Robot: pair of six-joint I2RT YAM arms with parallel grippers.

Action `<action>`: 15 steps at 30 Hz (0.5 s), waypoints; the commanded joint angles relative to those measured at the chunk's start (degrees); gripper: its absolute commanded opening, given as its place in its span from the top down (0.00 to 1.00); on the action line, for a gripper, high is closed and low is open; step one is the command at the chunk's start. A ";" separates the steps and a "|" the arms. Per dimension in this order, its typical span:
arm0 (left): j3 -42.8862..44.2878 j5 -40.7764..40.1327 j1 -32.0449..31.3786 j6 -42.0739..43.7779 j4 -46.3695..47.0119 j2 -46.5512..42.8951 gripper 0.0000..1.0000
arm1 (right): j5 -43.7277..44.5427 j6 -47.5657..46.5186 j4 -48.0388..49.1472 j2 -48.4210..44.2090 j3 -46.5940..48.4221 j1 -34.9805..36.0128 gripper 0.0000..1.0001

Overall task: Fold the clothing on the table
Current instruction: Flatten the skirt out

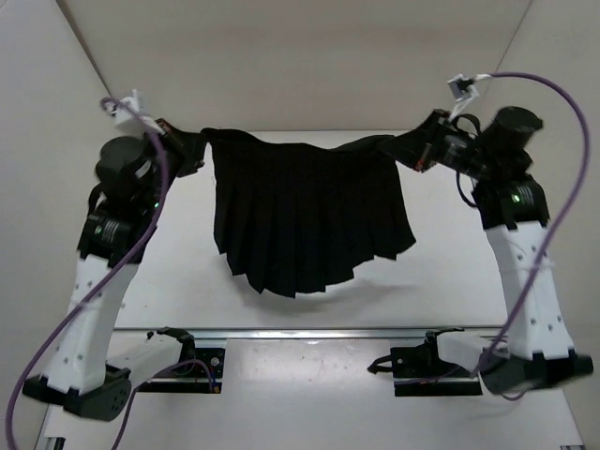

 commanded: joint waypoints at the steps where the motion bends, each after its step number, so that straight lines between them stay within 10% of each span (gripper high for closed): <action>1: -0.63 4.36 3.70 3.99 -4.79 7.83 1.00 | -3.37 -0.31 -0.41 8.78 1.72 -0.73 1.00; 8: 17.59 4.28 6.69 8.73 -7.84 23.38 1.00 | -9.34 -8.47 -3.23 29.96 27.45 1.03 1.00; 12: 36.60 4.20 8.81 11.29 -15.93 31.05 1.00 | -10.59 -9.27 -1.10 32.00 31.34 -1.16 1.00; 15: 32.63 3.14 8.28 12.00 -13.68 27.65 1.00 | -9.79 -9.11 -0.67 30.59 27.07 -3.09 1.00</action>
